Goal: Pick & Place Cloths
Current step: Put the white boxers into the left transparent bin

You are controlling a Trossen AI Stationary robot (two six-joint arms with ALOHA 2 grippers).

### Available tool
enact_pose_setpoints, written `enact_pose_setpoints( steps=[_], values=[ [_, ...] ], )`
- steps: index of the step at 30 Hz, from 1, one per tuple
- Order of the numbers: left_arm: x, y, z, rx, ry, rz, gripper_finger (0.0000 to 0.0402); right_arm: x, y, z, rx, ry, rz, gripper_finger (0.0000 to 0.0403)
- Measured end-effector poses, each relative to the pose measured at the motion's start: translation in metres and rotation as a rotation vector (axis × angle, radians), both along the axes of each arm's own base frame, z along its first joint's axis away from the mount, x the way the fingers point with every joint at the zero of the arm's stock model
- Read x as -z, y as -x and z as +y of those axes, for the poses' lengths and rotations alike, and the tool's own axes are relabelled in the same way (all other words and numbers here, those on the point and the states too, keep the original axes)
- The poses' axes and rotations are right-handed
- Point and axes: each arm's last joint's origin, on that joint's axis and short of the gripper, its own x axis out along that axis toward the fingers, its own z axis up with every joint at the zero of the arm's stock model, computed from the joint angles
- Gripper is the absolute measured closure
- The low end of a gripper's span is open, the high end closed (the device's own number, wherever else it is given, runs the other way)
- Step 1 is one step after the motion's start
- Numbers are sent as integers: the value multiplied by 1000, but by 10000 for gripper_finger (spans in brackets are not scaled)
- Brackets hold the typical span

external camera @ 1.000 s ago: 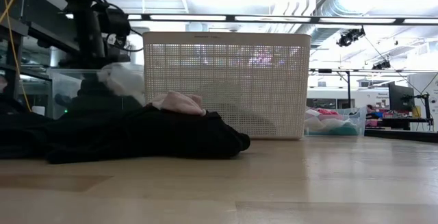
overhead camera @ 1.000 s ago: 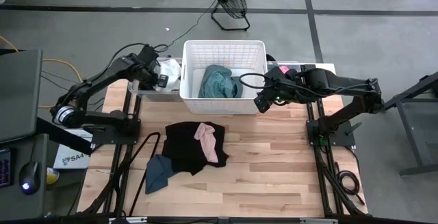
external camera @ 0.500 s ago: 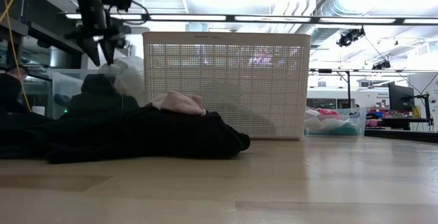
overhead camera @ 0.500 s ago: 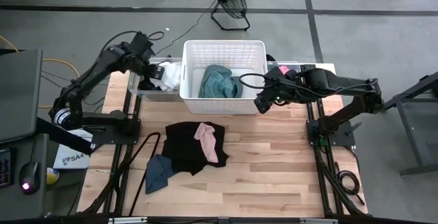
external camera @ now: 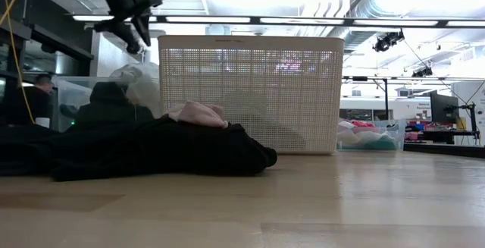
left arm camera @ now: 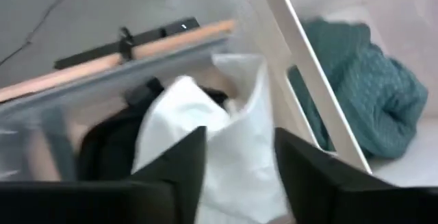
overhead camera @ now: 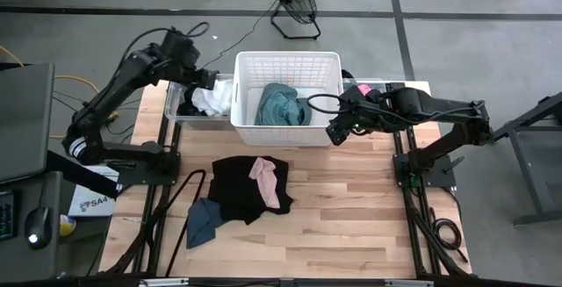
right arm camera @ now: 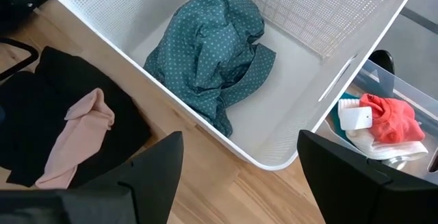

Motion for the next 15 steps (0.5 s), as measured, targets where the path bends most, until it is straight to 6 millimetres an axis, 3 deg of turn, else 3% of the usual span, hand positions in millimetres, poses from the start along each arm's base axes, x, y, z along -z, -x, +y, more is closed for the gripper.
enact_pose_setpoints(
  steps=[7,15],
  values=[
    [18,-24,-4,102,53,42,389,0,0,0,0,0,-1,124],
    [45,-31,3,86,78,129,399,0,0,0,5,2,-5,124]
  ],
)
